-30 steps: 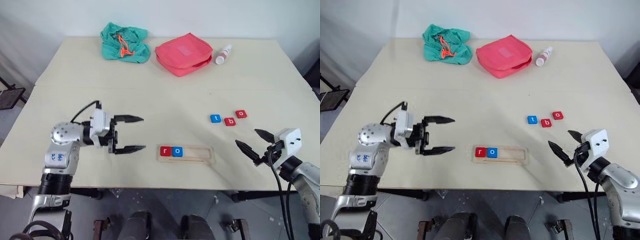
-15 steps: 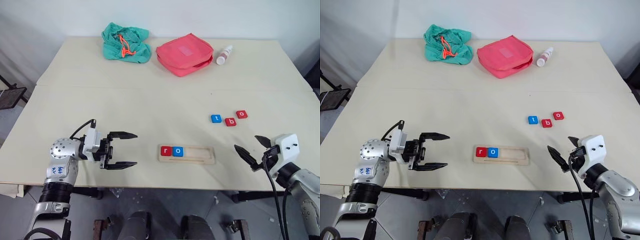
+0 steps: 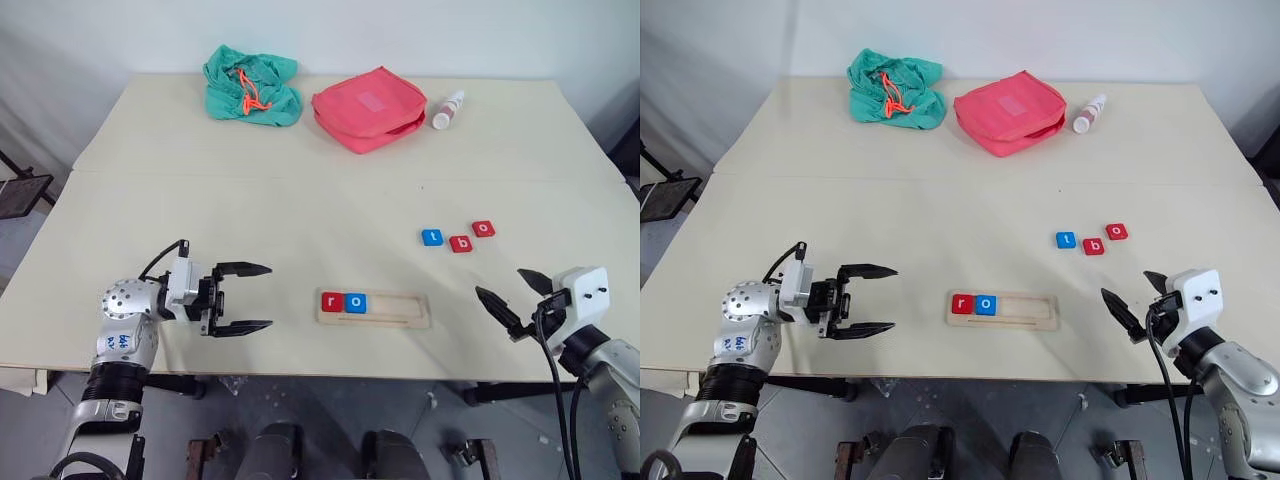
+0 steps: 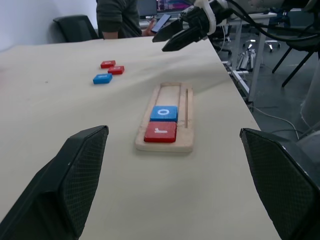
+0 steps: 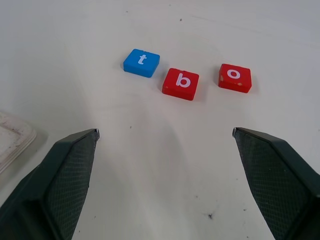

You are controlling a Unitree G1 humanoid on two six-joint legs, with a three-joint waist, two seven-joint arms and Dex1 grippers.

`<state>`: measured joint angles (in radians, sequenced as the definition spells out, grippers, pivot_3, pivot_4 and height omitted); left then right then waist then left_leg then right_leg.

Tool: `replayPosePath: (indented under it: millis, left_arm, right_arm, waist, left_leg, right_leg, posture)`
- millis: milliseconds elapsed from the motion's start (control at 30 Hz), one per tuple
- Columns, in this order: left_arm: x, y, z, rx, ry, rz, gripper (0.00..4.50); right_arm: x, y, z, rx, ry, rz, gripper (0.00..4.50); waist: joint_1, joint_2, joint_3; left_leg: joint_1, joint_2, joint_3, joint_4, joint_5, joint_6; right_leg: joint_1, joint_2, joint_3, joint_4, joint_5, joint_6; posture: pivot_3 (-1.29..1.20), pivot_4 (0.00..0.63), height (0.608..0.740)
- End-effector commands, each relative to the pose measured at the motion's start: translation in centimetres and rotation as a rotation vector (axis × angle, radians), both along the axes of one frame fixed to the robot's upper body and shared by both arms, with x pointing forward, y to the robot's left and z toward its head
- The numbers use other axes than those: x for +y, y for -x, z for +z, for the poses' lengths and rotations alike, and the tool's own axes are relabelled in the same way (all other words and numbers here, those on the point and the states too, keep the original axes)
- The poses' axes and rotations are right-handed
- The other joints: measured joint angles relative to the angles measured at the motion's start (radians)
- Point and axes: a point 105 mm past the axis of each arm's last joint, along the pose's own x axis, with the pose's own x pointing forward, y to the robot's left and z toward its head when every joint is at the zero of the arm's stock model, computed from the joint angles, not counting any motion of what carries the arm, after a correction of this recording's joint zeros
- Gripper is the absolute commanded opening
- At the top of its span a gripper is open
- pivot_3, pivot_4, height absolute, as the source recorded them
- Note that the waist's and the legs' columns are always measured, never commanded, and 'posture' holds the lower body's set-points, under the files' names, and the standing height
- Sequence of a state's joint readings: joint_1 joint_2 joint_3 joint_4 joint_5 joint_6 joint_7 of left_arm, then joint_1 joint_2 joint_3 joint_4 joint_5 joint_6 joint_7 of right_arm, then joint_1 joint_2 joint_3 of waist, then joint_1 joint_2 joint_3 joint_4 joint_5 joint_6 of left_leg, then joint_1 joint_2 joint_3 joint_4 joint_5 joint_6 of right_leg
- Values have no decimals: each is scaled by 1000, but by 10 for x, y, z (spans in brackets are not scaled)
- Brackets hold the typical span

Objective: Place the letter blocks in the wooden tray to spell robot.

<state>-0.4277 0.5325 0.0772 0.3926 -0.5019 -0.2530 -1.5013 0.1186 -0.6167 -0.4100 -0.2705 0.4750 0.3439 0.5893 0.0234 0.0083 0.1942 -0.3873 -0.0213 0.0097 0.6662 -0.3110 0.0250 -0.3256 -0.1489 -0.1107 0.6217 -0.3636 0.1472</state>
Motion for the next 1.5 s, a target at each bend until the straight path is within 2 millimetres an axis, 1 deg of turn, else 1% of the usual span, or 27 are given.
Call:
replayPosePath:
  millis: [33, 100, 200, 267, 400, 500, 600, 700, 767, 1000, 1100, 1133, 1267, 1333, 1367, 1400, 1500]
  left_arm:
    - [-1, 7, 4, -35, -8, -73, 4469]
    - [-3, 6, 5, -39, -7, -76, 4469]
    - [-7, 4, 7, -51, 4, -83, 4469]
    - [-10, 3, 7, -53, 8, -89, 4469]
    - [-16, 3, 7, -66, 18, -97, 4469]
    - [-18, 6, 5, -65, 20, -108, 4469]
    - [-18, 8, 4, -65, 17, -113, 4469]
    - [-18, 11, 4, -71, 21, -108, 4469]
    - [-18, 12, 4, -74, 25, -96, 4469]
    - [-17, 15, 3, -73, 25, -79, 4469]
    - [-17, 15, 3, -76, 28, -71, 4500]
    - [-17, 15, 3, -76, 28, -69, 4500]
    - [-18, 15, 3, -75, 30, -69, 4500]
    - [-18, 16, 2, -72, 31, -73, 4500]
    - [-17, 16, 1, -71, 31, -75, 4500]
    - [-17, 17, 1, -70, 31, -76, 4500]
    - [-15, 17, -1, -66, 32, -74, 4500]
  right_arm:
    - [-1, -3, 17, -61, 7, -9, 4500]
    - [3, -10, 19, -51, -12, -23, 4500]
    - [12, -32, 20, -34, -70, -56, 4500]
    - [13, -45, 14, 13, -101, -82, 4500]
    - [20, -68, 20, -23, -80, -99, 4500]
    - [23, -82, 14, 0, -66, -114, 4500]
    - [26, -87, 10, 11, -59, -107, 4500]
    - [23, -97, -4, 54, -32, -133, 4500]
    - [20, -100, -10, 71, -29, -148, 4500]
    - [19, -106, -17, 93, -40, -162, 4500]
    - [21, -108, -22, 102, -49, -168, 3920]
    - [23, -109, -23, 104, -51, -167, 3632]
    - [26, -108, -23, 99, -61, -165, 2271]
    - [27, -106, -20, 84, -66, -164, 1571]
    - [28, -105, -17, 72, -68, -163, 1464]
    - [29, -104, -15, 64, -70, -162, 1468]
    - [34, -92, 0, 14, -72, -136, 1468]
  waist:
    - [-1, 0, 0]
    - [-1, 0, 0]
    - [-3, 0, 0]
    - [-6, 0, 0]
    - [-4, 0, 0]
    - [-4, 0, 0]
    - [-4, 0, 0]
    - [-10, 0, 0]
    - [-14, 0, 0]
    - [-26, 0, 0]
    - [-27, 0, 0]
    - [-26, -1, 0]
    - [-26, -1, -1]
    - [-25, -1, -1]
    - [-24, -1, -1]
    - [-24, -1, -1]
    - [-25, -1, -1]
  left_leg:
    - [0, 0, 0, 0, 0, 0]
    - [0, 0, 0, 0, 0, 0]
    - [0, 0, 0, 0, 0, 0]
    - [0, 1, 0, 0, 0, 0]
    - [0, 0, -1, 0, 0, 0]
    - [-1, -1, -1, -1, 0, 0]
    - [-1, 0, -1, -1, 0, 0]
    - [-1, 0, 0, -1, 0, 0]
    - [-1, 0, 0, -1, 0, 0]
    - [-1, 0, -1, -1, 0, 0]
    - [-1, 0, -1, -1, 0, 0]
    - [-1, 0, -1, -1, 0, 0]
    - [-1, 0, -1, 0, 0, 0]
    - [-1, 0, -1, 0, 0, 0]
    - [-1, 0, -2, 0, 0, 0]
    - [-1, 0, -2, 0, 0, 0]
    - [-1, 0, -2, -1, 0, 0]
  right_leg:
    - [0, 0, 0, 0, 0, 0]
    - [0, 0, 0, 0, 0, 0]
    - [0, 0, 0, 0, 0, 0]
    - [0, 0, 0, 0, 0, 0]
    - [-1, 0, 0, 1, 0, 0]
    - [-2, 0, 0, 1, 0, 0]
    - [-2, 0, 0, 2, 0, 0]
    - [-3, 0, 0, 2, 0, 0]
    - [-3, 0, 0, 2, 0, 0]
    - [-3, 0, 0, 3, 0, 0]
    - [-3, 0, 0, 3, 0, 0]
    - [-3, 0, 0, 3, 0, 0]
    - [-2, 0, 0, 3, 0, 0]
    - [-2, 0, 0, 3, 0, 0]
    - [-2, 0, 0, 3, 0, 0]
    - [-2, 0, 0, 3, 0, 0]
    - [-3, 0, 0, 3, 0, 0]
  posture:
    - [0, 150, 740]
    - [0, 150, 740]
    - [0, 150, 740]
    - [0, 150, 740]
    - [0, 150, 740]
    - [0, 150, 740]
    - [0, 150, 740]
    - [0, 150, 740]
    - [0, 150, 740]
    - [0, 150, 740]
    - [0, 150, 740]
    - [0, 150, 740]
    - [0, 150, 740]
    - [0, 150, 740]
    - [0, 150, 740]
    - [0, 150, 740]
    - [0, 150, 740]
